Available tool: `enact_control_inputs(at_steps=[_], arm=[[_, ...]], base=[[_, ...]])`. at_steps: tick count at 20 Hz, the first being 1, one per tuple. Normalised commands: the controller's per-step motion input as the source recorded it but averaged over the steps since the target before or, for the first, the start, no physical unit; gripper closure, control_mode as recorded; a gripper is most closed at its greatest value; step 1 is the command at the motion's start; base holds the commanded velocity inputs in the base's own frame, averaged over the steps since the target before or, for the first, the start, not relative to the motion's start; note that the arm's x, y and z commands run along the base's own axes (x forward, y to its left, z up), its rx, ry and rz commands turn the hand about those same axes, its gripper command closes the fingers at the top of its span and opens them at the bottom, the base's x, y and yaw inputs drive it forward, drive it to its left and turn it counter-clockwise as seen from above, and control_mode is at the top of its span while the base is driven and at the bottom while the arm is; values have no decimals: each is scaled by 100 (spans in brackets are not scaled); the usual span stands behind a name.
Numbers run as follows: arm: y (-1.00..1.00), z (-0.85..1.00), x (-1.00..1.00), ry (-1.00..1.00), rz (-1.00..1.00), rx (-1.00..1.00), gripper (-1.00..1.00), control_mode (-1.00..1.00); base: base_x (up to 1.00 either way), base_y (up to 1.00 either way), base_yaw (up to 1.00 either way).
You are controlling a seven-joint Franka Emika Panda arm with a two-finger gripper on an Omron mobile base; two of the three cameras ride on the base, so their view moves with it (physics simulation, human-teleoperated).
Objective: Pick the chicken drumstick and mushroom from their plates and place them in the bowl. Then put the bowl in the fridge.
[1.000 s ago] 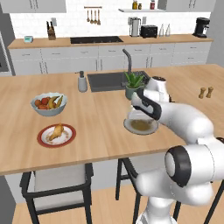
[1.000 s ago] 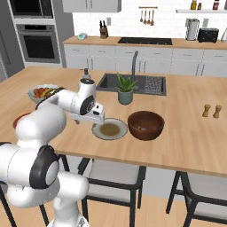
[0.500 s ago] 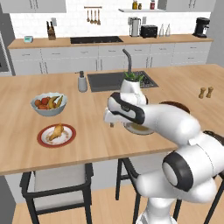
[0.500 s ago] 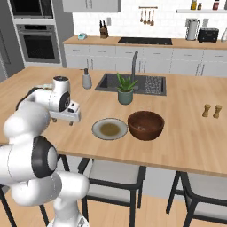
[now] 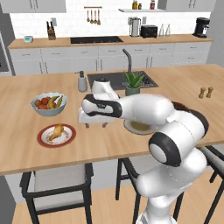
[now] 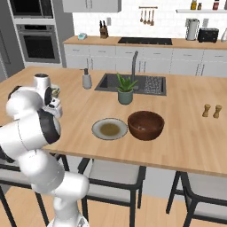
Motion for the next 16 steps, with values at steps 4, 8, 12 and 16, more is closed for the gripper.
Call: enact_control_inputs(at_steps=[4, 8, 12, 16], arm=[[100, -2, 42, 10, 0, -1, -100, -100], [99, -4, 31, 5, 0, 0, -100, -100], [78, -13, 6, 0, 0, 0, -100, -100], [5, -51, 0, -3, 0, 10, -100, -100]], base=[[0, 0, 0], [0, 0, 0], [0, 0, 0], [0, 0, 0]])
